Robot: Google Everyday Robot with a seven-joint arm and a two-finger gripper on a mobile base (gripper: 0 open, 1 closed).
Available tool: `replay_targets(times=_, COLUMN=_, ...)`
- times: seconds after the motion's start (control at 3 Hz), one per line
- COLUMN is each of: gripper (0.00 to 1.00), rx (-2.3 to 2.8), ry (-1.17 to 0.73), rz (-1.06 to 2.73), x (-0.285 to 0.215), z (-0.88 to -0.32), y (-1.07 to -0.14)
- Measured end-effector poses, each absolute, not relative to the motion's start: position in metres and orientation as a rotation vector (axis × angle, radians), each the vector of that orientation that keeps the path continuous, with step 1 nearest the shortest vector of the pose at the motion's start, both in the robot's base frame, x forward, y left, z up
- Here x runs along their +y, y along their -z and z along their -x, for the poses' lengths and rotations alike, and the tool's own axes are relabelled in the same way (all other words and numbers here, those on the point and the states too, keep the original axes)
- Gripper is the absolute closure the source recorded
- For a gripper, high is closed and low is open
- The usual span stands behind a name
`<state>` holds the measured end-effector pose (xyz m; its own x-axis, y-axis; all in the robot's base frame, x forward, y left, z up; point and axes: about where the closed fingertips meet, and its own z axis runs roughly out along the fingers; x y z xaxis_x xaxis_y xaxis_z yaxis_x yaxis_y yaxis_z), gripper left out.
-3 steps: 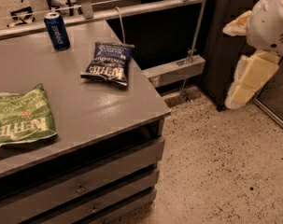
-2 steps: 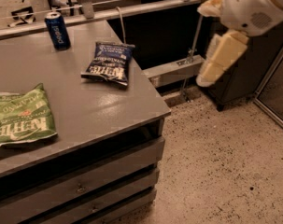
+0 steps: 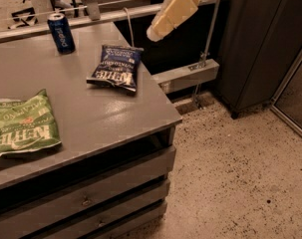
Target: Move pepsi can near blue chip bag
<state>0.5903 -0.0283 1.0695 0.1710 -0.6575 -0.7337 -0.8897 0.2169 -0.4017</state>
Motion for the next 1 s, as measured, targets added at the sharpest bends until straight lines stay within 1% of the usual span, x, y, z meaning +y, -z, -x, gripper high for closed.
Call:
replay_targets(times=0.33, gripper=0.0, rx=1.555, ry=-0.312, rz=1.511, x=-0.028, z=-0.59, y=-1.069)
replay_targets(times=0.67, gripper=0.0, rx=1.528, ry=-0.369, rz=1.457, x=-0.018, z=-0.598, y=-1.057)
replay_targets(times=1.0, gripper=0.0, rx=1.495, ry=-0.486, rz=1.368, x=0.018, z=-0.636, y=-1.013)
